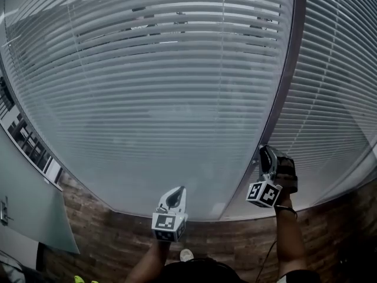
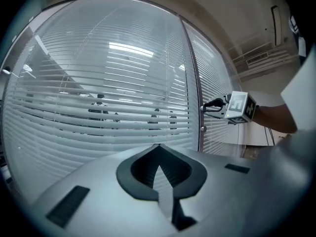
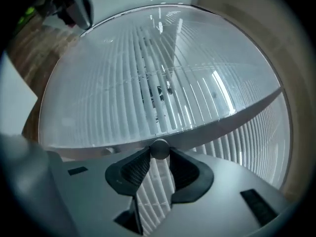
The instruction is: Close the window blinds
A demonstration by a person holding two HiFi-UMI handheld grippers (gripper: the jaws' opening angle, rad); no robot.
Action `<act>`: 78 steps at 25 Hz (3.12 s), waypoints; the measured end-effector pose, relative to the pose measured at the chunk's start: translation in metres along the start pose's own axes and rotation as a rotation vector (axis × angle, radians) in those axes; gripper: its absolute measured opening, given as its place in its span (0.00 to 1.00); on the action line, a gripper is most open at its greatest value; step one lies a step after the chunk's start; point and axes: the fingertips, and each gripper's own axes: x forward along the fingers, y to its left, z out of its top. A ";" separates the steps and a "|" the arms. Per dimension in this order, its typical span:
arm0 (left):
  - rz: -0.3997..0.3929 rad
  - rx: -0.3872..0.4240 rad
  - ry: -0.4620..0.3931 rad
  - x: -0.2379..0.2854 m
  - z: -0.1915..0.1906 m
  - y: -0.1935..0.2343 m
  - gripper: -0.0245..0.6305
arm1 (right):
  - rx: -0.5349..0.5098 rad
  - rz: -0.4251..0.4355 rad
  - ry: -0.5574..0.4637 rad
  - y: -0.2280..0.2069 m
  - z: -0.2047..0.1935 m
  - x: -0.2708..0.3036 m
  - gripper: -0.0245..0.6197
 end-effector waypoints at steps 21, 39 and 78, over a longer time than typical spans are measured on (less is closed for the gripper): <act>0.018 0.006 0.008 0.005 0.002 0.001 0.04 | 1.238 0.059 -0.160 -0.018 -0.005 -0.008 0.29; 0.028 -0.003 0.009 0.001 -0.003 0.007 0.04 | 1.222 0.060 -0.108 -0.012 -0.010 -0.001 0.23; -0.012 0.002 0.004 0.009 0.000 -0.001 0.04 | 1.241 0.145 -0.159 -0.008 -0.006 0.001 0.31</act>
